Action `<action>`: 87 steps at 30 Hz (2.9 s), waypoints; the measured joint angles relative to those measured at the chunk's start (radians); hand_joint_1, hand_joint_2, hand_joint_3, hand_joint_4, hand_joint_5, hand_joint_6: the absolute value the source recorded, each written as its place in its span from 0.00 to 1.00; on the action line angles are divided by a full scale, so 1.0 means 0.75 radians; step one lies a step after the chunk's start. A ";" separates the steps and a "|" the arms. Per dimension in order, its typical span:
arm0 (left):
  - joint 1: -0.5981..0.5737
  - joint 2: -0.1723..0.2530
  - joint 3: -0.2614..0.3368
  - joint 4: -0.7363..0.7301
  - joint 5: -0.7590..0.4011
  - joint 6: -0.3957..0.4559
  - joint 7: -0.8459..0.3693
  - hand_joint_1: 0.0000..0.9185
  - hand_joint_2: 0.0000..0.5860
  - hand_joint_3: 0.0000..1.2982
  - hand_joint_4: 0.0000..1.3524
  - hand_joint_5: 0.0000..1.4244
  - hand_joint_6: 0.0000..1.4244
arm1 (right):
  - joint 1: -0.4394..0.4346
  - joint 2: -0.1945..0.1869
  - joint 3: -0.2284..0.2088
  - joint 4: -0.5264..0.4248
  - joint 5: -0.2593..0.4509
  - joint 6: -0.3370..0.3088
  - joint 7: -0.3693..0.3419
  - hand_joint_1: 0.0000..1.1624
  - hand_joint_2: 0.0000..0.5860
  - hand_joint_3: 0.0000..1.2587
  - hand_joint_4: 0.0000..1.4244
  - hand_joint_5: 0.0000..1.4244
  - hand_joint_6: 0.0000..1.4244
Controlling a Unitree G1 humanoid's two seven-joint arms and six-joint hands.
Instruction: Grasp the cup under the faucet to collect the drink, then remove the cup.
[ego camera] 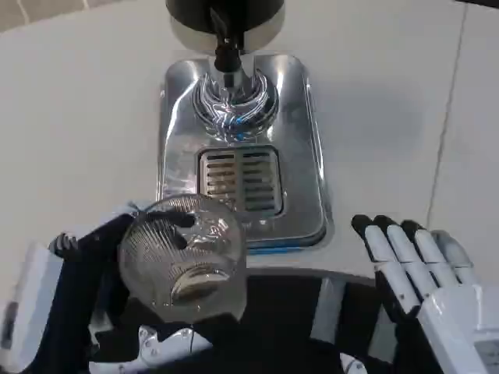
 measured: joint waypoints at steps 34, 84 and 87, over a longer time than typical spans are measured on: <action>-0.552 -0.100 -0.006 0.456 0.156 0.151 0.065 0.83 0.00 0.84 0.76 0.96 1.00 | -0.071 0.086 0.032 0.004 -0.070 0.072 0.052 0.37 0.95 0.00 0.00 0.00 0.00; -1.281 -0.004 -0.344 1.563 0.209 0.131 0.557 0.25 0.07 0.27 0.22 0.50 0.57 | -0.019 0.172 0.104 -0.036 -0.253 0.145 0.095 0.32 0.92 0.00 0.00 0.00 0.00; -1.281 0.007 -0.344 1.561 0.208 0.115 0.556 0.21 0.05 0.24 0.16 0.45 0.52 | -0.025 0.172 0.104 -0.029 -0.253 0.146 0.095 0.31 0.92 0.00 0.00 0.00 0.00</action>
